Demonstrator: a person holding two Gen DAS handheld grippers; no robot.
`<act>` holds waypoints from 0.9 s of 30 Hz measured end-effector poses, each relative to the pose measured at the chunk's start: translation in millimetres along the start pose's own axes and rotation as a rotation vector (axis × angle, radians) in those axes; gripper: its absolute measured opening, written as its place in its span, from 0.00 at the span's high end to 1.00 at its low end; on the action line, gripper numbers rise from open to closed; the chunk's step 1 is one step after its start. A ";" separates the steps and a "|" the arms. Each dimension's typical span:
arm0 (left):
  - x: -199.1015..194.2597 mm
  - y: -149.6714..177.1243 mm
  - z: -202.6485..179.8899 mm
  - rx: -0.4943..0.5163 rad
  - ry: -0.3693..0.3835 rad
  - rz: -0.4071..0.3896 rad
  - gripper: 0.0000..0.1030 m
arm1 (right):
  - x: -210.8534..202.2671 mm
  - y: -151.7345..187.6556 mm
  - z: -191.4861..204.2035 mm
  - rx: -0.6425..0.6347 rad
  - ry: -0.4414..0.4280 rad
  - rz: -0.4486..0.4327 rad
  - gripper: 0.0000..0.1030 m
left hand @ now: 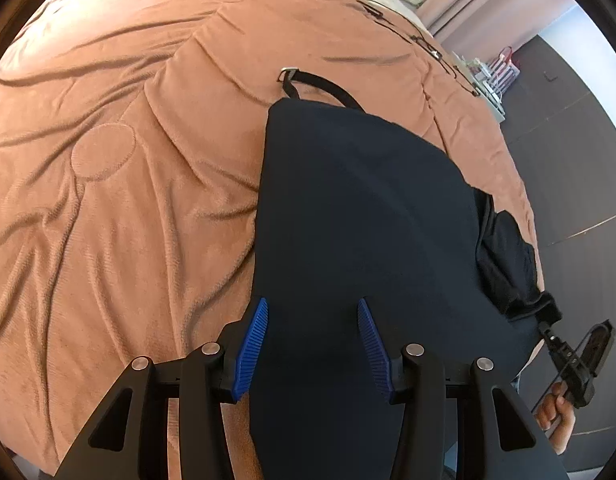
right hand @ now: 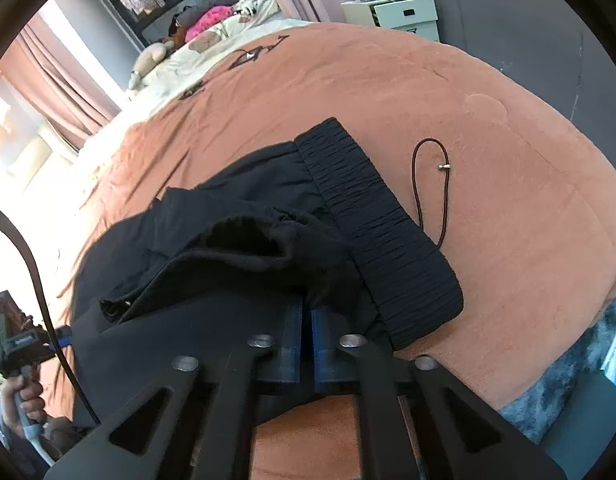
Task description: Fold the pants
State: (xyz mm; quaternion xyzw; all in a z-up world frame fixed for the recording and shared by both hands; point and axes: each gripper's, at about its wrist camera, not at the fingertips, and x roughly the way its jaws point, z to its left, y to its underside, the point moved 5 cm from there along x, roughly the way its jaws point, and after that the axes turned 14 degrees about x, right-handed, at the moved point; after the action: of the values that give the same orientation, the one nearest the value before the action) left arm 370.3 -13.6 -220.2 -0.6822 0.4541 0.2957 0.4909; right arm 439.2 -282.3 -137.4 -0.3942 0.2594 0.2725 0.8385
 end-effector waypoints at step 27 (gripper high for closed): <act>20.2 -20.5 -11.1 0.052 0.027 -0.027 0.52 | -67.3 21.3 -30.1 0.057 0.127 -0.057 0.76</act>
State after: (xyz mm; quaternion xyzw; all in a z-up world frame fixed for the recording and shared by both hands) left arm 396.9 -28.5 -225.3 -0.6790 0.4590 0.2679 0.5064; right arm 370.2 -312.0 -121.4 -0.3938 0.3084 0.2152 0.8387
